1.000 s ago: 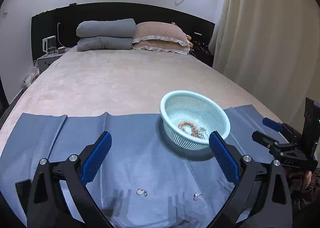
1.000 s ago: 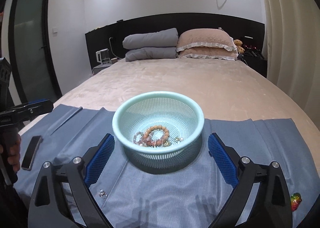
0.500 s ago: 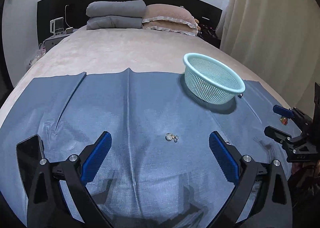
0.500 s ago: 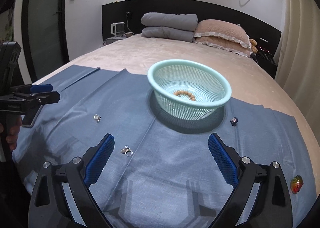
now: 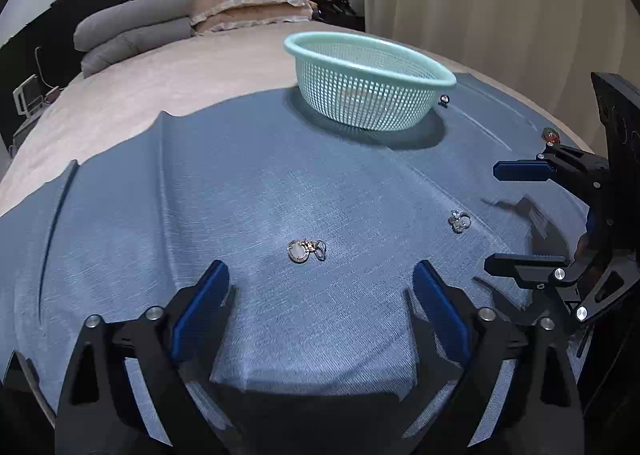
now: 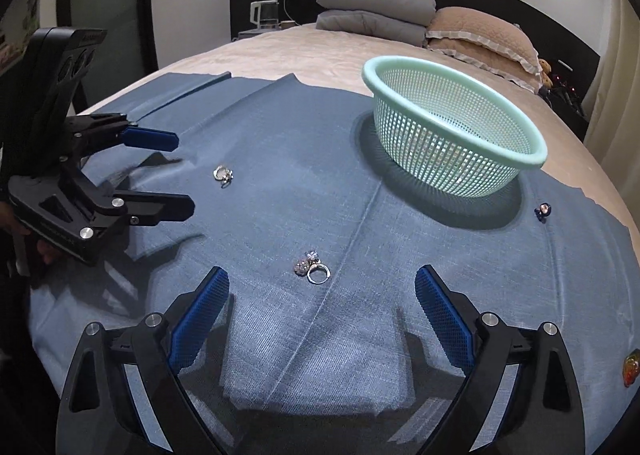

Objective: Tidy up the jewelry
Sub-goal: 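Grasp a silver ring with the left gripper while the right grasps another ring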

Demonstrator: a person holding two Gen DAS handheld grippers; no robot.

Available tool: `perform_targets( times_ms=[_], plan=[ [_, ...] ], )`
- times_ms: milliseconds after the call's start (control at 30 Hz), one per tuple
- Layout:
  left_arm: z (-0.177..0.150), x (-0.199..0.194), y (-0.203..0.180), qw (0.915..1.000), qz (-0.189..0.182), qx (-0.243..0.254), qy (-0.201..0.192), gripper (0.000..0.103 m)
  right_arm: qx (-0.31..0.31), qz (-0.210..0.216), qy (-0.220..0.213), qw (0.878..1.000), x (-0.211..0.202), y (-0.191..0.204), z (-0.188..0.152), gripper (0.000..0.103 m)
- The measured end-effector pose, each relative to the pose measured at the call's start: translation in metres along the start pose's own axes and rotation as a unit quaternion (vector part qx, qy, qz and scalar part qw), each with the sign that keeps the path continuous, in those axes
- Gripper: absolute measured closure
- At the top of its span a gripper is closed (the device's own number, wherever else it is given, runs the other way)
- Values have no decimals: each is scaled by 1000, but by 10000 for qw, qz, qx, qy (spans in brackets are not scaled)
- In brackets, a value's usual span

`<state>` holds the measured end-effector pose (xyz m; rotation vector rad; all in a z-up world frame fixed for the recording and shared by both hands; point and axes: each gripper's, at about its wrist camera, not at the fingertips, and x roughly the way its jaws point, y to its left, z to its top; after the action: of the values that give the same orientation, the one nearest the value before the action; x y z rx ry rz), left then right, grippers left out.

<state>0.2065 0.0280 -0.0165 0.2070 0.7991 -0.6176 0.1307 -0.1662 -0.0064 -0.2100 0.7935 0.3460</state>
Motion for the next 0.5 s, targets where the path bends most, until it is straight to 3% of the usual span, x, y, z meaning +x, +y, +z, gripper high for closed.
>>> perform_targets(
  times_ms=[33,67,100,167,233,300,367,500],
  plan=[
    [1,10,2,9998,24,-11,196,26,22,19,38,10000,3,-1,0,14],
    [1,17,4,9997,7,-10,257,27,33,7,71,10000,6,-1,0,17],
    [2,17,6,9998,-49,-24,197,28,28,1,151,9999,10,-2,-1,38],
    [5,19,9,9997,4,-57,229,44,225,245,241,9992,16,-6,-2,49],
    [4,19,9,9998,-2,-44,211,53,294,227,231,9990,17,-5,-1,58],
    [2,17,4,9998,26,43,208,65,256,160,231,9993,17,-2,0,76],
    [1,15,-4,9997,-29,170,199,87,250,51,237,9994,16,-2,0,85],
    [-2,14,-10,9997,151,113,183,88,498,268,273,9980,10,-11,-3,93]
  ],
)
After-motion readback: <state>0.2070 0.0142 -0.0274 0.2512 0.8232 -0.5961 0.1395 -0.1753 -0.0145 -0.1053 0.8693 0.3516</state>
